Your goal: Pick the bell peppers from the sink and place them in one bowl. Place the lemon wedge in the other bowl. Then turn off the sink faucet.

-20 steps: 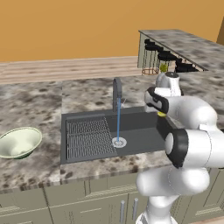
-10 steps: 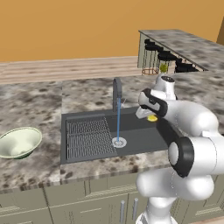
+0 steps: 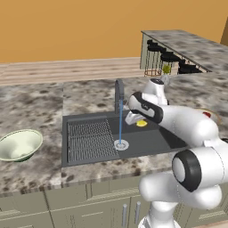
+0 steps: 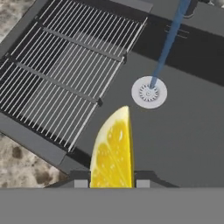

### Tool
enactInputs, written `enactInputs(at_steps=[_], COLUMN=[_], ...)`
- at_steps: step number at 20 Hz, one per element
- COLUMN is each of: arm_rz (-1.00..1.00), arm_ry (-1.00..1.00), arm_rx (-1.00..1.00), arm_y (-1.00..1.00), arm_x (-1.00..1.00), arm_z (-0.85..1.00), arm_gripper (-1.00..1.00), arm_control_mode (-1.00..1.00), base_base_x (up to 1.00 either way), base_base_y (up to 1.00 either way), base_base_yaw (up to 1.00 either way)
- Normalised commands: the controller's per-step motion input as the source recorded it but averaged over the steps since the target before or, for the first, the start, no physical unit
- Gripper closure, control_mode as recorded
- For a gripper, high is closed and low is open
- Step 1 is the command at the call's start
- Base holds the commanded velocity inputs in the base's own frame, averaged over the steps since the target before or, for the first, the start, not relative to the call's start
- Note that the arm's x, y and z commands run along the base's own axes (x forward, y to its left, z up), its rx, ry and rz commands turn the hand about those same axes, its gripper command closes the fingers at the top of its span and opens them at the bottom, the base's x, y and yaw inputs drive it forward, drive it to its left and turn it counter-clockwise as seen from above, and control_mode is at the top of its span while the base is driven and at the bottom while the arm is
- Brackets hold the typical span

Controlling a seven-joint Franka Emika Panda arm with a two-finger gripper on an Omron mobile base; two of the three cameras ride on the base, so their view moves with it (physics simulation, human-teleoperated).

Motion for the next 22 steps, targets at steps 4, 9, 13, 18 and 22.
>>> enactInputs(at_steps=[4,9,13,18,22], arm_rz=[0.15,0.18,0.2,0.21,0.22], arm_ry=[0.08,0.07,0.06,0.03,0.03], arm_rx=[0.0,0.0,0.0,0.0,0.0], arm_y=[0.77,0.79,0.78,0.74,0.71], arm_x=[-0.09,-0.08,-0.15,-0.22,-0.16], arm_z=[0.11,0.01,0.0,0.0,0.0], arm_gripper=[1.0,1.0,1.0,1.0,1.0], arm_control_mode=[-1.0,-1.0,-1.0,-1.0,-1.0], base_base_x=[0.0,0.0,0.0,0.0,0.0], base_base_y=[0.0,0.0,0.0,0.0,0.0], base_base_yaw=[0.0,0.0,0.0,0.0,0.0])
